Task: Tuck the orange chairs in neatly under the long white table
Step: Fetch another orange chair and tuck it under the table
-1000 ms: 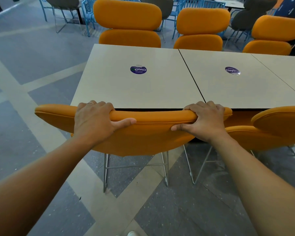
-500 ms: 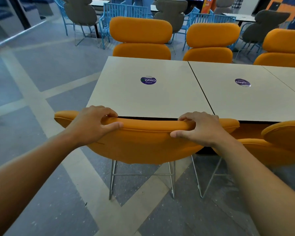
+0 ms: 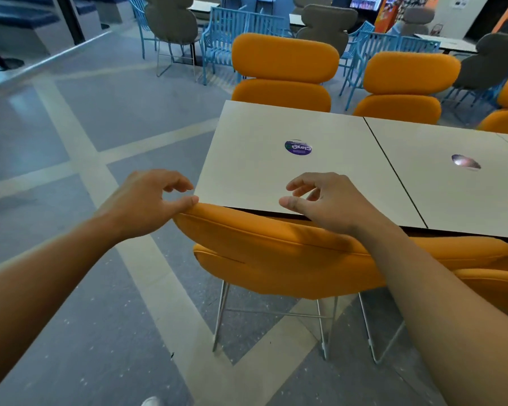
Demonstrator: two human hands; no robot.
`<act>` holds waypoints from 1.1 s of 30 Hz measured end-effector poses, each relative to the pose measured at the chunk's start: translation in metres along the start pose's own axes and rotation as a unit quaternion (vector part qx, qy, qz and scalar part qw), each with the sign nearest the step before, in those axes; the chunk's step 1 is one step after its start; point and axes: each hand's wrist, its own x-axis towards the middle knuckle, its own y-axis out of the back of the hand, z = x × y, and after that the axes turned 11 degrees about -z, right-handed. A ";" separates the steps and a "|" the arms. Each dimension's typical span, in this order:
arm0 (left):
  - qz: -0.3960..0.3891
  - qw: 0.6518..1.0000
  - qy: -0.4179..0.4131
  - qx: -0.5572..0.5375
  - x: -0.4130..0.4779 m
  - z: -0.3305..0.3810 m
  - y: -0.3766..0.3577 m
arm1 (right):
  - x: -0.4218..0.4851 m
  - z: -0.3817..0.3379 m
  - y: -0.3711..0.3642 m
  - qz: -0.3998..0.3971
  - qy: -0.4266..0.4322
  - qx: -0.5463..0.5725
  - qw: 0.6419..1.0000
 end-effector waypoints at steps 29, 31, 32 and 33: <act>-0.059 0.997 0.030 -0.034 0.142 -0.337 0.105 | 0.355 -0.178 -0.137 -0.113 -0.010 -0.072 0.991; -0.067 0.997 0.033 -0.035 0.172 -0.350 0.106 | 0.386 -0.173 -0.141 -0.116 -0.014 -0.061 0.991; -0.072 0.996 0.033 -0.034 0.186 -0.355 0.106 | 0.399 -0.170 -0.142 -0.118 -0.017 -0.055 0.991; -0.076 0.996 0.035 -0.035 0.206 -0.362 0.106 | 0.417 -0.166 -0.142 -0.119 -0.022 -0.046 0.992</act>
